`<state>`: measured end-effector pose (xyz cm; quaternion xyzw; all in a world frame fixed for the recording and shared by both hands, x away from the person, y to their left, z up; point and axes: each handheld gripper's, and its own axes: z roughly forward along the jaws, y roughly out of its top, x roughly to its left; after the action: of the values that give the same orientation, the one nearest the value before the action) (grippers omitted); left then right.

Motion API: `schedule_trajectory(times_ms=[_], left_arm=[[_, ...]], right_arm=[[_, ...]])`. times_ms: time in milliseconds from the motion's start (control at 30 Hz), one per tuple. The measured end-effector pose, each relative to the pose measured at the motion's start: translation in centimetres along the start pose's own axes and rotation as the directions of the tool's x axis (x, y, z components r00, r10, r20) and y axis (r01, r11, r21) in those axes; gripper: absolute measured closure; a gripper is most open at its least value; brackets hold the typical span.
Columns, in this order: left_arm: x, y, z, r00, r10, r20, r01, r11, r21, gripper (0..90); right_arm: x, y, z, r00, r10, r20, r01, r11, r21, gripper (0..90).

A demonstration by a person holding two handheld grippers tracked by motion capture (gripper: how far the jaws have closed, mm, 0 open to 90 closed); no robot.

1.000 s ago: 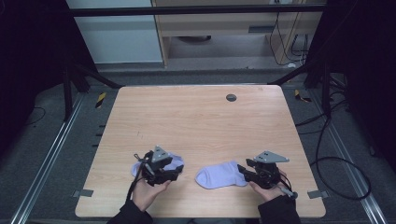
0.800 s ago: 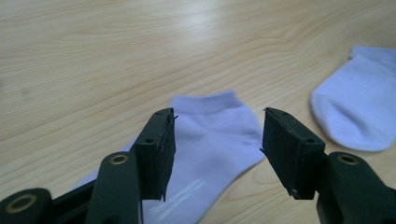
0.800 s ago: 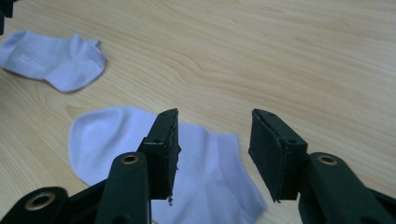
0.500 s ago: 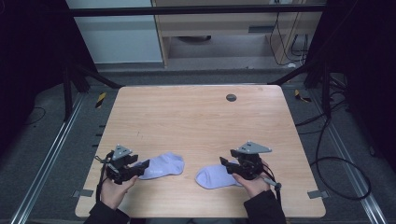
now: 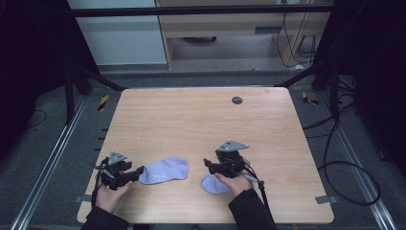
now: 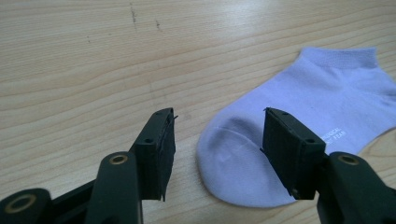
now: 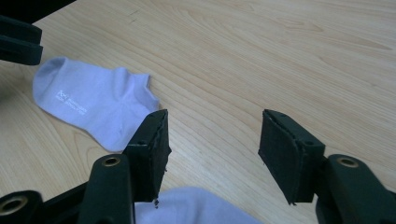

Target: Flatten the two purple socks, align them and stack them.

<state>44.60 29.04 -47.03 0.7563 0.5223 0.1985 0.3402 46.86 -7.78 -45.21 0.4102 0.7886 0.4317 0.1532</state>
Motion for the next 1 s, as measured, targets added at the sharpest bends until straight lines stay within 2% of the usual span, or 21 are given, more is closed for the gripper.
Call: schedule_trajectory(times_ms=[333,567,800,1000], left_arm=[[0.2,-0.3,0.4,1.0000,0.002,-0.008,-0.002,0.9994,0.036,46.0],[0.2,-0.3,0.8,1.0000,0.009,-0.004,-0.009,0.9981,0.060,47.3],[0.4,-0.5,0.9,0.9999,0.014,-0.005,-0.013,0.9963,0.085,54.0],[0.3,-0.7,1.3,0.9997,0.023,-0.001,-0.023,0.9930,0.116,61.5]], right_arm=[[2.0,0.7,3.3,0.9999,0.007,-0.009,-0.006,0.998,0.063,49.0],[3.4,1.1,5.2,0.9995,-0.007,-0.029,0.010,0.996,0.091,51.3],[4.6,1.4,7.6,0.9993,-0.014,-0.033,0.018,0.992,0.124,52.8],[5.1,1.0,9.3,0.9993,-0.025,-0.026,0.029,0.989,0.148,55.3]])
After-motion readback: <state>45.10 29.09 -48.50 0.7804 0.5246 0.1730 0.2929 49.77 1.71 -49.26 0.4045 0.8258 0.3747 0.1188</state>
